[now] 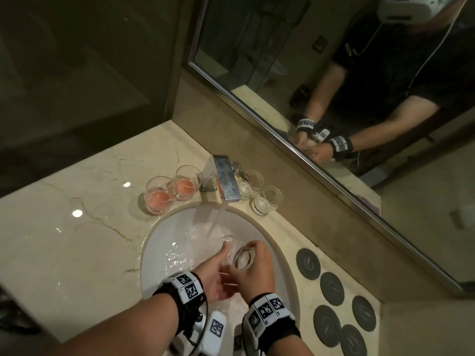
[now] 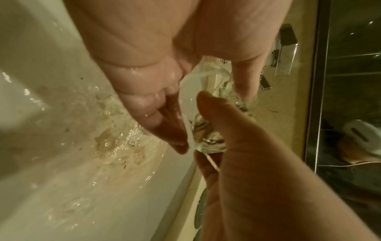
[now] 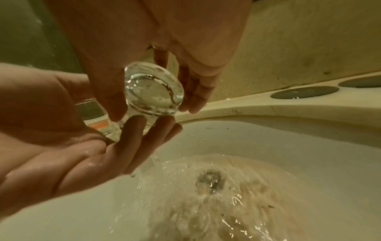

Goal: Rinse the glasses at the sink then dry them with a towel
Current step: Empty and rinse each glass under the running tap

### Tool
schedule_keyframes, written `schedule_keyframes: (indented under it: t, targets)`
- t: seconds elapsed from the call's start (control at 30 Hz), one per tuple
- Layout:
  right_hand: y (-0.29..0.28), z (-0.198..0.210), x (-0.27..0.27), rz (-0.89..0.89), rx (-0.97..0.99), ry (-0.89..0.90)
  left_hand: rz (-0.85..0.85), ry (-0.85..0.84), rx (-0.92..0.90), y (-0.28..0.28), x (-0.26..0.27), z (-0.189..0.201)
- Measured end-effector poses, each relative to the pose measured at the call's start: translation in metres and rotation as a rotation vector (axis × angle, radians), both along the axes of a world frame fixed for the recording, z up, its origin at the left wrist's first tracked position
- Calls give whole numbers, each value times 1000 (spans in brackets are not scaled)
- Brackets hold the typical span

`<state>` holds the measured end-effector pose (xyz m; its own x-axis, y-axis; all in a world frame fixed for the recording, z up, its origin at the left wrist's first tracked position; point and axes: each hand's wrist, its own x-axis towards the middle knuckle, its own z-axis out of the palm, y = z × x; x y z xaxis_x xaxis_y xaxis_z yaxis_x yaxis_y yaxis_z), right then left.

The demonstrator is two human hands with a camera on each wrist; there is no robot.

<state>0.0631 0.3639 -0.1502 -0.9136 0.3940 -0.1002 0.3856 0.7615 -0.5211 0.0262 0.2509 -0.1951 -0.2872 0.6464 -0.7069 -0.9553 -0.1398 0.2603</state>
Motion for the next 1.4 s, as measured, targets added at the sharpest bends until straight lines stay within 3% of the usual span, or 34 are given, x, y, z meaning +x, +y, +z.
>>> schedule_keyframes:
  t: [0.1, 0.17, 0.33, 0.53, 0.63, 0.73, 0.9, 1.13, 1.4]
  targets:
    - [-6, -11, 12, -85, -143, -4, 103, 58, -21, 0, 1, 0]
    - [-8, -20, 21, -115, -206, -24, 83, 146, -104, 0, 3, -6]
    - [-2, -24, 32, -90, -388, -167, -247, 732, -551, -6, 11, -13]
    - [18, -18, 35, 37, -543, -238, -367, 1060, -553, -10, 1, -4]
    - [31, -14, 29, -18, -602, -180, -414, 1167, -515, -11, -8, 1]
    - [34, -6, 19, -45, -461, -142, -435, 1214, -474, -3, -10, -2]
    - [49, 8, -3, -138, -296, -44, -322, 1151, -482, 13, -9, 4]
    - [99, 12, -46, -437, -214, 68, -440, 1003, -551, 6, -20, 4]
    - [121, -7, -81, -510, -196, -5, -465, 960, -610, -13, -25, -1]
